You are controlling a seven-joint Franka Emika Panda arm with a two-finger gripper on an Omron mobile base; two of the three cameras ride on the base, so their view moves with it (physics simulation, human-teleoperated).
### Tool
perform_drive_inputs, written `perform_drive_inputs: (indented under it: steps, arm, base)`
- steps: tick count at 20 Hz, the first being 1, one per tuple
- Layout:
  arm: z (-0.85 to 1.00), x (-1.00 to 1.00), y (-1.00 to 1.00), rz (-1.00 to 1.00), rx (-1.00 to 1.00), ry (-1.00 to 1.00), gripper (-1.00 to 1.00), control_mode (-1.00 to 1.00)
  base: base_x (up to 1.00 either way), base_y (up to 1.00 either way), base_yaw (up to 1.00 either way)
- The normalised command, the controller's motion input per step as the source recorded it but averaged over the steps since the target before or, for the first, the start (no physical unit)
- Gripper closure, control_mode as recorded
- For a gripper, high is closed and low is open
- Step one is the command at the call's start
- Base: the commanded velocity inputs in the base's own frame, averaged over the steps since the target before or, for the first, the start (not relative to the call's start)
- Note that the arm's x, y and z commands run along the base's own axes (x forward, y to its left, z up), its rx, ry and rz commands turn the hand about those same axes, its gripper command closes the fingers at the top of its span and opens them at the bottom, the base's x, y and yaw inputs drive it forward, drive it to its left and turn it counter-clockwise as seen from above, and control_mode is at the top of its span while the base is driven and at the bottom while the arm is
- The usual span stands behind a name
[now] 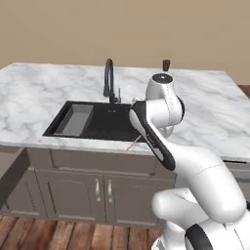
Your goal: Take a straw from the drawer in front and place it inside the glass cup on the dining counter.
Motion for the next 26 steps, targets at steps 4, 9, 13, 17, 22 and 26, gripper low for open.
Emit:
perform_drive_inputs:
  steps: [4,9,13,17,22,26]
  arm:
    - [0.00,0.00,0.00,0.00,0.00,0.00,1.00,1.00]
    - [0.00,0.00,0.00,0.00,0.00,0.00,1.00,1.00]
    - [0.00,0.00,0.00,0.00,0.00,0.00,1.00,1.00]
    - [0.00,0.00,0.00,0.00,0.00,0.00,1.00,1.00]
    - [0.00,0.00,0.00,0.00,0.00,0.00,1.00,1.00]
    - [0.00,0.00,0.00,0.00,0.00,0.00,1.00,1.00]
  base:
    - [-0.03,-1.00,-0.54]
    - [0.00,-1.00,-0.41]
    - [0.00,-1.00,-0.23]
    - [0.00,-1.00,-0.14]
    - [0.16,-1.00,-0.08]
    - [0.43,-1.00,-0.03]
